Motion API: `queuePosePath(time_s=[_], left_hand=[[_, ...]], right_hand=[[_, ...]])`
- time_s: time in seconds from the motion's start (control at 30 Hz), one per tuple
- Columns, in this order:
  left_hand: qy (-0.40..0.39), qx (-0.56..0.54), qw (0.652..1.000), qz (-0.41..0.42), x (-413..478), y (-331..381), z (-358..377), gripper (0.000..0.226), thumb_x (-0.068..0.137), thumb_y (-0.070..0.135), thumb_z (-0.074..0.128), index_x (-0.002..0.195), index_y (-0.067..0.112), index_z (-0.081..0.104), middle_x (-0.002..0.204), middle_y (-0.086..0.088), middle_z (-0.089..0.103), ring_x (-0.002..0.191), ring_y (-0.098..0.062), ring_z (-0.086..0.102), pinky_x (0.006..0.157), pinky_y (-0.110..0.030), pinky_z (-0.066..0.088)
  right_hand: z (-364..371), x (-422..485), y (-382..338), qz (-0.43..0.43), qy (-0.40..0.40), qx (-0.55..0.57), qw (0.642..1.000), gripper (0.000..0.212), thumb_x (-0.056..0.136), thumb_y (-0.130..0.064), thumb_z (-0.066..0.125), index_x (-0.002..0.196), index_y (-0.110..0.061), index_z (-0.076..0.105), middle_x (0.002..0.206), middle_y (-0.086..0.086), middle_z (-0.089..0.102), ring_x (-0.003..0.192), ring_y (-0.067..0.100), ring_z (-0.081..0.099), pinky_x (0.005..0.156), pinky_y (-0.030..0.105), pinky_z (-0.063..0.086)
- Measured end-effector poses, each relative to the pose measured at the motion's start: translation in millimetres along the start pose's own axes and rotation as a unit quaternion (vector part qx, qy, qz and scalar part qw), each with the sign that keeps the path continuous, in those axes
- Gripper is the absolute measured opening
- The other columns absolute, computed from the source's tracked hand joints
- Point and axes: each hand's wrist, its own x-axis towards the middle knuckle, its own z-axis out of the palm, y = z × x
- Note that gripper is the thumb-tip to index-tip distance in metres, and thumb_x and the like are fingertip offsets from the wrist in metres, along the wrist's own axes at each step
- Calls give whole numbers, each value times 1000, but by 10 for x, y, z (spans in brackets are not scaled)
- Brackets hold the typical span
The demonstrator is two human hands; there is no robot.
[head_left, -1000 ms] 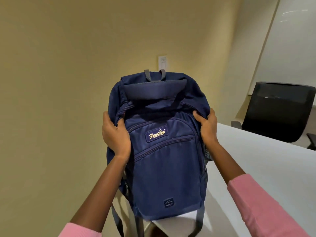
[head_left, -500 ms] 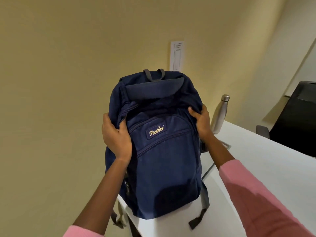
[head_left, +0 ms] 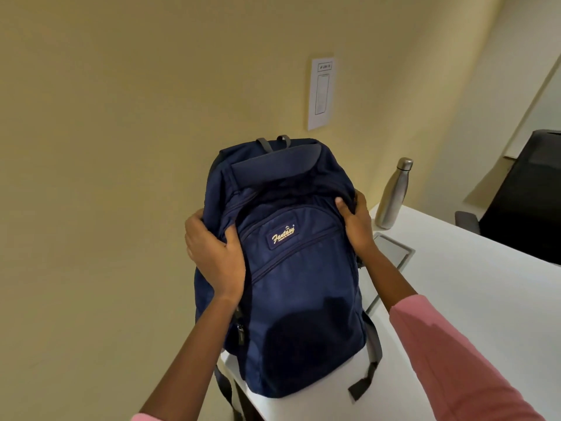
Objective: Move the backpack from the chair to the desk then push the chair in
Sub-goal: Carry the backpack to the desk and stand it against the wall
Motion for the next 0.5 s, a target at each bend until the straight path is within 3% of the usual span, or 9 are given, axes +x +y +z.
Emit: queuePosePath(time_s=[0.1,0.17,0.27,0.37,0.5], left_hand=[[-13,77,991,107,-142,-40,25,45,83,10,54,125,3,40,129,-22,48,125,-31,38,106,-35,22],[-82,136,960,232,-344,-133,65,48,85,17,48,129,4,38,136,-23,46,133,-29,26,112,-36,15],[-209,243,877,359,-768,-377,152,51,82,24,46,128,4,47,136,-20,51,134,-32,37,110,-49,30],[-324,319,820,347,-1116,-619,169,58,79,36,55,129,6,50,137,-16,51,127,-31,48,103,-53,38],[-382,346,784,346,-1271,-907,129,75,68,45,72,128,6,51,134,-14,54,123,-30,52,115,-41,11]], right_hand=[[-47,-340,220,10,56,-43,997,46,95,-32,44,137,-17,34,142,8,46,125,19,45,106,33,35],[-37,-669,430,17,93,-68,993,42,95,-30,42,135,-19,38,139,5,47,120,12,45,100,27,34],[18,-1114,760,47,126,-76,988,39,96,-22,42,133,-11,42,135,11,50,123,20,47,99,28,36],[91,-1442,1019,106,153,-77,980,38,96,-21,42,132,-7,41,134,16,50,124,28,48,98,31,38],[152,-1675,1286,231,162,-88,955,56,95,-35,38,141,-7,26,147,21,34,135,37,33,110,49,34]])
